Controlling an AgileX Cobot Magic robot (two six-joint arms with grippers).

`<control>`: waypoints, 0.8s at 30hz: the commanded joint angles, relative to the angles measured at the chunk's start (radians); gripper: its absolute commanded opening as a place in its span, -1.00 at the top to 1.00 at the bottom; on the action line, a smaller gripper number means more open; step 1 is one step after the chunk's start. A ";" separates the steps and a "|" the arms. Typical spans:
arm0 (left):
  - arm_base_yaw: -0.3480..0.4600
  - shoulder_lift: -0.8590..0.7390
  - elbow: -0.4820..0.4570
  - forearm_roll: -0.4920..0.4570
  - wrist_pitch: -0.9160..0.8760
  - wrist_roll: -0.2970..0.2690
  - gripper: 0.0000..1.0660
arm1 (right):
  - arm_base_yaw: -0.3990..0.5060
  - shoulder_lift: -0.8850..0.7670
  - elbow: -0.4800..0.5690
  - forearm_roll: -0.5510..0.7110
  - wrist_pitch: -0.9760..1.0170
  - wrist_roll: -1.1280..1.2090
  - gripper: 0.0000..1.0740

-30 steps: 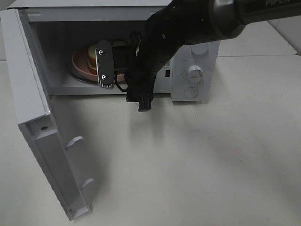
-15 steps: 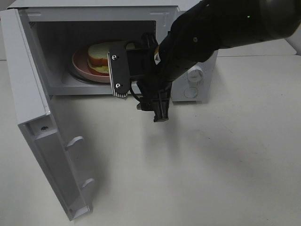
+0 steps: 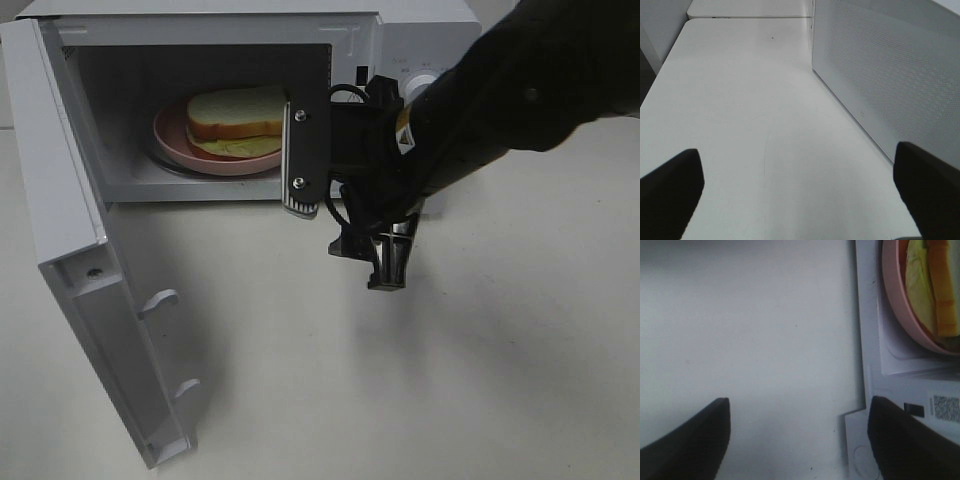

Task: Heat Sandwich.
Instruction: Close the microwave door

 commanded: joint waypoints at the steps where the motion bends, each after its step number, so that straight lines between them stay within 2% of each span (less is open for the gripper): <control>1: 0.001 -0.026 0.004 0.003 -0.005 -0.002 -0.83 | 0.002 -0.063 0.057 0.003 0.001 0.071 -0.38; 4: 0.001 -0.026 0.004 0.003 -0.005 -0.002 -0.83 | 0.002 -0.132 0.131 0.003 0.011 0.208 -0.38; 12: 0.001 -0.026 0.004 0.003 -0.005 -0.002 -0.83 | 0.002 -0.275 0.243 0.003 0.055 0.483 -0.38; 14: 0.001 -0.026 0.004 0.003 -0.005 -0.002 -0.83 | 0.002 -0.294 0.252 0.003 0.064 0.520 -0.38; 18: 0.001 -0.026 0.004 0.003 -0.005 -0.002 -0.83 | 0.002 -0.400 0.270 0.005 0.194 0.749 -0.38; 24: 0.001 -0.026 0.004 0.003 -0.005 -0.002 -0.83 | 0.002 -0.483 0.270 0.007 0.339 0.912 -0.38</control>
